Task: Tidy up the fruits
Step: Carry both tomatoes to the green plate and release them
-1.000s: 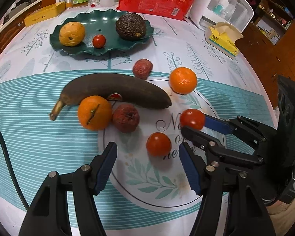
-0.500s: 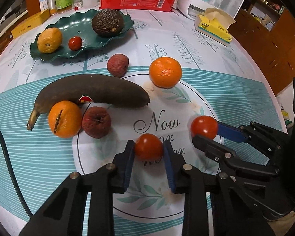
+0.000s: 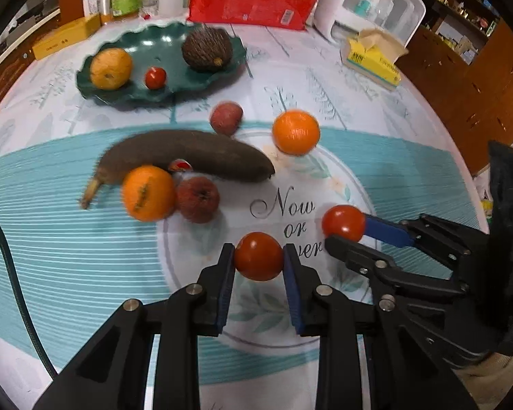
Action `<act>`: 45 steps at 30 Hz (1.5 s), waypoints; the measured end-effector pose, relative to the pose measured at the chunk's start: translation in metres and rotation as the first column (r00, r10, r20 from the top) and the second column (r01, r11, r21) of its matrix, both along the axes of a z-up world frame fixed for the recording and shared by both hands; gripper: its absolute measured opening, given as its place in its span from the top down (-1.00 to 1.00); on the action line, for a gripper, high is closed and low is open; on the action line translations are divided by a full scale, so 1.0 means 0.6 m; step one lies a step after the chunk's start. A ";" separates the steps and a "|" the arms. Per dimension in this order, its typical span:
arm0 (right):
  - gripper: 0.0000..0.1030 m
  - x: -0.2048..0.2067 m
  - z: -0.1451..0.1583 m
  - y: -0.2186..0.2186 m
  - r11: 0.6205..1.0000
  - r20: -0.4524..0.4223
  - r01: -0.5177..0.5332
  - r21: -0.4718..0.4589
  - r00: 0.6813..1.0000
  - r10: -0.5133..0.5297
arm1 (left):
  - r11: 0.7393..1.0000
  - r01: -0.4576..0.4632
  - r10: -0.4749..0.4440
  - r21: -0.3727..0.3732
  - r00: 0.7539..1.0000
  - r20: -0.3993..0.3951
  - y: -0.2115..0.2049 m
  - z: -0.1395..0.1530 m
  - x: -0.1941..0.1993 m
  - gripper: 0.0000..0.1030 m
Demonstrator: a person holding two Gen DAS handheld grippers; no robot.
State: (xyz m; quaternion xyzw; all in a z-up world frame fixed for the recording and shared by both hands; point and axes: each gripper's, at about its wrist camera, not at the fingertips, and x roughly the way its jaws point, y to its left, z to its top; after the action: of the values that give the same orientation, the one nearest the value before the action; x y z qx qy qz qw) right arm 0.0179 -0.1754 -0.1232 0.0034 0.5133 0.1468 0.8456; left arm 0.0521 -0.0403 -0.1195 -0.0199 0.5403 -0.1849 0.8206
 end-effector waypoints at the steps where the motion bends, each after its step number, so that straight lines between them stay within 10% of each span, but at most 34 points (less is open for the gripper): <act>1: 0.35 0.001 0.007 0.005 1.000 0.004 -0.010 0.004 1.000 0.010 | 1.000 -0.005 0.005 -0.005 1.000 0.011 0.009 0.017 0.001 0.50; 9: 0.35 0.054 0.093 0.048 0.996 0.071 -0.074 0.041 0.995 0.071 | 0.999 -0.027 0.022 0.032 0.989 0.148 0.074 0.166 0.057 0.50; 23: 0.35 0.304 0.417 0.114 0.998 0.356 -0.064 -0.008 0.933 0.063 | 0.991 -0.086 0.037 0.102 0.911 0.411 0.149 0.442 0.285 0.50; 29: 0.35 0.407 0.379 0.125 1.000 0.292 -0.003 -0.012 0.956 0.006 | 0.992 -0.116 0.094 0.057 0.950 0.298 0.170 0.378 0.402 0.49; 45: 0.35 0.502 0.057 0.158 0.999 -0.047 0.030 -0.028 0.998 -0.031 | 0.995 -0.060 0.060 0.076 0.998 -0.003 0.132 0.046 0.533 0.49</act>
State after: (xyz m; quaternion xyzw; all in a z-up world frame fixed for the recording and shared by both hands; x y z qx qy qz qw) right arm 0.3190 -0.0804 -0.0888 0.0034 0.5352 0.1268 0.8351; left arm 0.3718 0.0390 -0.0920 -0.0053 0.5482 -0.1395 0.8246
